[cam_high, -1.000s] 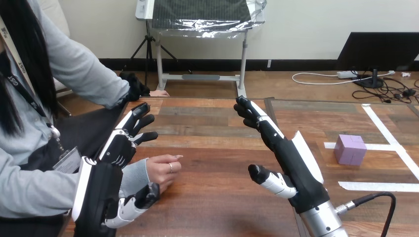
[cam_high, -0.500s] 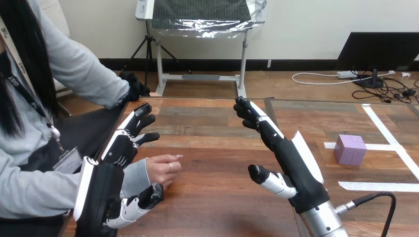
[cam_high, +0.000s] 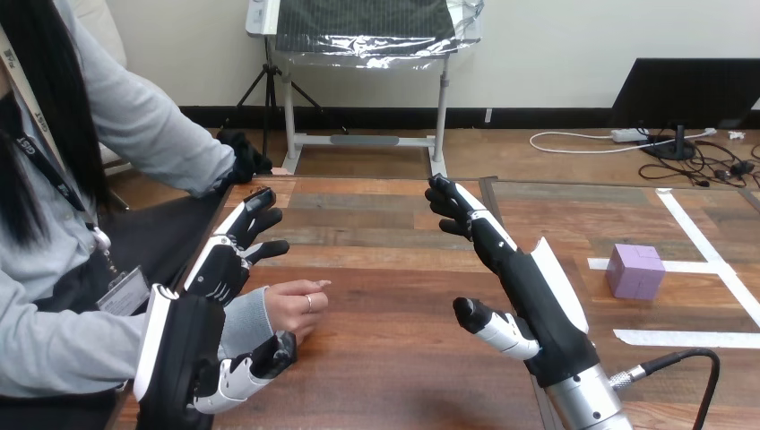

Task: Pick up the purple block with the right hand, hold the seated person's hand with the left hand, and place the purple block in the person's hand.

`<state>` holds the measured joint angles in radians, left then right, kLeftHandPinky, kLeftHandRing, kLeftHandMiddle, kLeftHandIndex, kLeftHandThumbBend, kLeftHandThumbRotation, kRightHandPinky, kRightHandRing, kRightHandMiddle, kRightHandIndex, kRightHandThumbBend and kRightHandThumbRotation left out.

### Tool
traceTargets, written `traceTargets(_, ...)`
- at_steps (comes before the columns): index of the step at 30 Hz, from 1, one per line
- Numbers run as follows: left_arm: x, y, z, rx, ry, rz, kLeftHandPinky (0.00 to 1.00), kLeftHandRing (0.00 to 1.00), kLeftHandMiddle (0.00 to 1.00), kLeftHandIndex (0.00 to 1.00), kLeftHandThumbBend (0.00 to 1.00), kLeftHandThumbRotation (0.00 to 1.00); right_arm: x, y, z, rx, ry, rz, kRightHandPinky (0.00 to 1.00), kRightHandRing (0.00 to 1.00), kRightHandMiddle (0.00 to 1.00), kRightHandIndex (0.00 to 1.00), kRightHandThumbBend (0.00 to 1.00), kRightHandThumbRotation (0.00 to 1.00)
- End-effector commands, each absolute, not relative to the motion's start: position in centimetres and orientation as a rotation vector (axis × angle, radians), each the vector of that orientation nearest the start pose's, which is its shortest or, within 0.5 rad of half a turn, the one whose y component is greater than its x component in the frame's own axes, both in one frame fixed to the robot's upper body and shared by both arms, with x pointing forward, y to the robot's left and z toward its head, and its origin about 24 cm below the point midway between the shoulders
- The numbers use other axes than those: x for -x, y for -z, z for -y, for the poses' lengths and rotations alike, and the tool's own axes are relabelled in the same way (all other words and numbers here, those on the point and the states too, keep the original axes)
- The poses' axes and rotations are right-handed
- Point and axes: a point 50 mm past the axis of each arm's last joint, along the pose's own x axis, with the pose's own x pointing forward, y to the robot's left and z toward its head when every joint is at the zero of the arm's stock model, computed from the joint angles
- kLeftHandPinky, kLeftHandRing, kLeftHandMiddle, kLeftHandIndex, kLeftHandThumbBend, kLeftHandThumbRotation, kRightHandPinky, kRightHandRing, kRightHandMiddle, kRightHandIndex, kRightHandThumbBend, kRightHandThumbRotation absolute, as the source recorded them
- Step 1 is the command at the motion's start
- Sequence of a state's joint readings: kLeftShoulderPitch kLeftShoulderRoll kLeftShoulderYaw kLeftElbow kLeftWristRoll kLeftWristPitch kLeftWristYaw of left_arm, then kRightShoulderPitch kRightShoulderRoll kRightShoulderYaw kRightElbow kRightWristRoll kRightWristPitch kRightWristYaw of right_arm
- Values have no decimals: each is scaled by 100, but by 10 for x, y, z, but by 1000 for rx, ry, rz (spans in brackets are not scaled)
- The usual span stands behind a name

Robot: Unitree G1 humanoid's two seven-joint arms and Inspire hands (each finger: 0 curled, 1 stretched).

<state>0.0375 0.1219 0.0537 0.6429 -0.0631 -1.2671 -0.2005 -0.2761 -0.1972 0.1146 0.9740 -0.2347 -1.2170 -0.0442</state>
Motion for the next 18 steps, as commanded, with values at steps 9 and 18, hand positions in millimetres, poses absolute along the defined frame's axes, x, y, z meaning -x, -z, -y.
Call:
traceTargets(9, -205, -24, -181, -174, 126, 641, 75, 87, 91, 88, 100, 78, -260, -23, 153, 312, -300, 566, 86, 90, 91, 94, 99, 97)
traceTargets(18, -205, -23, -180, -171, 128, 637, 75, 87, 91, 88, 100, 78, -260, -23, 154, 313, -296, 569, 86, 90, 91, 94, 97, 96)
